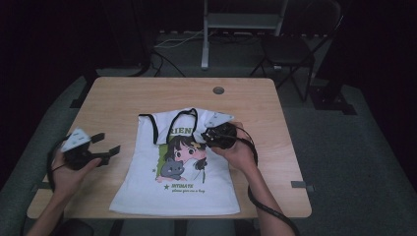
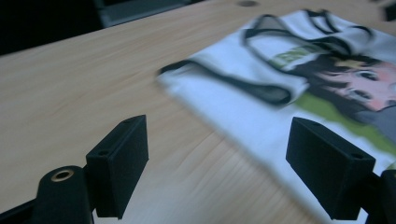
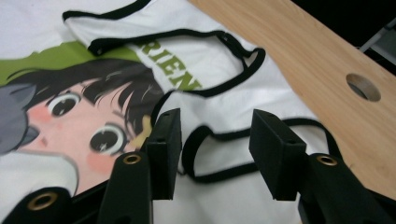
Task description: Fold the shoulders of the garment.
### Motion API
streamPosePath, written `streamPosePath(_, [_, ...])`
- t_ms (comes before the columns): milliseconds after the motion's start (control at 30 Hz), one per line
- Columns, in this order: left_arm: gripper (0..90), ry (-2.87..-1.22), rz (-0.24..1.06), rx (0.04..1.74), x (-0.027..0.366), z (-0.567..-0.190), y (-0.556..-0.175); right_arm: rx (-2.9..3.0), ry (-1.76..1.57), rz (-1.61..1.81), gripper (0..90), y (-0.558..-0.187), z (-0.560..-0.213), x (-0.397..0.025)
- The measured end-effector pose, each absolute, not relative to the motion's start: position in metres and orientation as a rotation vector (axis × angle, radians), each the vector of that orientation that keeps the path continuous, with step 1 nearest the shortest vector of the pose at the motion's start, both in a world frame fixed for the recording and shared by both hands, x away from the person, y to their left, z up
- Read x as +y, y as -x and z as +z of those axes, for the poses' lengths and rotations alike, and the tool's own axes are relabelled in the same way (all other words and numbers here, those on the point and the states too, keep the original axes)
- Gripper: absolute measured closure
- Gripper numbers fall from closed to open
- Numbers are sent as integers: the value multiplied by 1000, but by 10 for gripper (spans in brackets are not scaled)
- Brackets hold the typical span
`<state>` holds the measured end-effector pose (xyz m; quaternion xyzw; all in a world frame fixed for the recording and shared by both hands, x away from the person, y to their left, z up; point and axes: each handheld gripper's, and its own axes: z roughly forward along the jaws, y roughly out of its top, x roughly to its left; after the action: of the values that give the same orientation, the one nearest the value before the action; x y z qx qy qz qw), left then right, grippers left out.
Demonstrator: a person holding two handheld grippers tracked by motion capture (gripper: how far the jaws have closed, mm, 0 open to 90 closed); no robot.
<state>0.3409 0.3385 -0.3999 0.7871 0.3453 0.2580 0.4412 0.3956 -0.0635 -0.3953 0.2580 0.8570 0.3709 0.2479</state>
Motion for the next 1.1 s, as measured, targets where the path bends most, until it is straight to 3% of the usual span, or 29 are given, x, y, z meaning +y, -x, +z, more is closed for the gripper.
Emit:
streamPosePath(233, [208,-2298,596,574,255,-398,-385,2464,-612,897,629,-411,-409,-40])
streamPosePath(267, [263,-2331,593,537,247,-400,-389,2475,-614,896,645,-411,-411,-39])
streamPosePath(333, [275,-2361,562,499,238,-401,-394,2488,-608,903,660,-411,-413,-38])
streamPosePath(700, [383,-2449,524,451,224,-414,-405,2496,-628,904,670,-412,-418,-41])
streamPosePath(1100, [682,-2538,521,477,222,-414,-408,2480,-746,951,821,-408,-421,-42])
